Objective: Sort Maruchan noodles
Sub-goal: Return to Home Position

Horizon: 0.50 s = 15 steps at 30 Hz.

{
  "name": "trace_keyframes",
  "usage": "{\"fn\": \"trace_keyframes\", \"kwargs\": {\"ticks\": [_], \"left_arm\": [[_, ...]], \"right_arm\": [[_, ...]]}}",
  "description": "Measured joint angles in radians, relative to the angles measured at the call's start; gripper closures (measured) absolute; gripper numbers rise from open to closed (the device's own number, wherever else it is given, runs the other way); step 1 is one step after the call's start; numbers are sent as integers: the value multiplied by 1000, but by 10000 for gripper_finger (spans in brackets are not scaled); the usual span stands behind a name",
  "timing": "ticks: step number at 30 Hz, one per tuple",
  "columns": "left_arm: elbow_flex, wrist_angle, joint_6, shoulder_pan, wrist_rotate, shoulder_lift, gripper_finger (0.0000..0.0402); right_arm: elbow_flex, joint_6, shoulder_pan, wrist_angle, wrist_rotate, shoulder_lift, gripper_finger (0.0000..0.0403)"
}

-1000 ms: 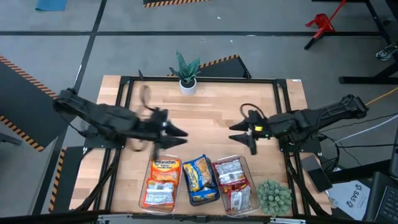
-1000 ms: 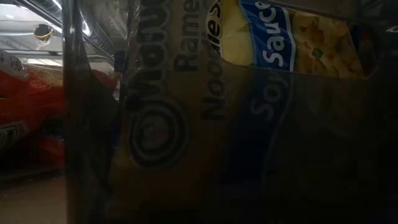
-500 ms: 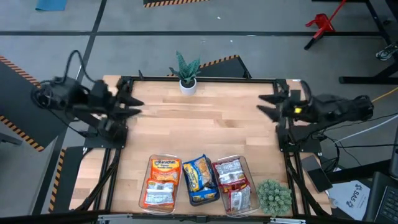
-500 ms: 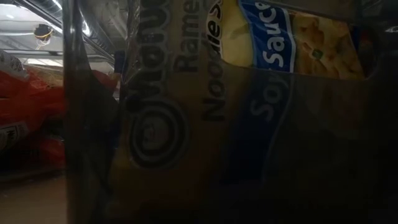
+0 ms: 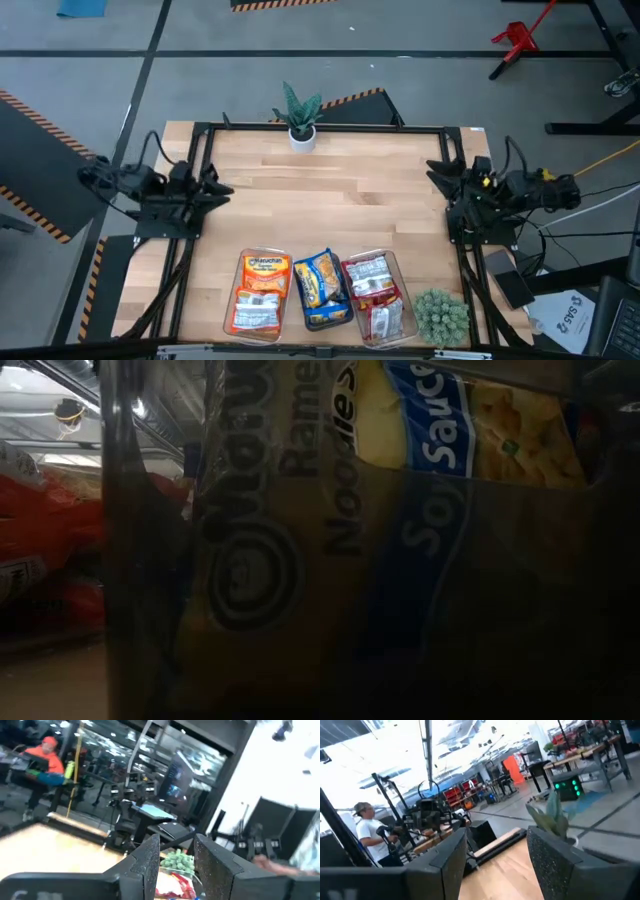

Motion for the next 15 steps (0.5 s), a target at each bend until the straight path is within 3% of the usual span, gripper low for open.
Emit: {"fn": "trace_keyframes", "kwargs": {"ticks": [5,8,11,13,15], "left_arm": [[-243,115,-63,0,-18,-204,285],[-345,155,-67,0,-32,-223,285],[-421,186,-121,0,-10,-221,285],[-436,47,-176,0,-35,-224,284],[-436,39,-164,-1,-32,-221,285]], "right_arm": [[-164,89,0,24,82,-96,210],[-266,130,0,27,129,-145,210],[-378,159,0,39,55,-156,210],[-371,129,0,52,-23,-125,210],[-370,119,0,55,-60,-54,210]]}}
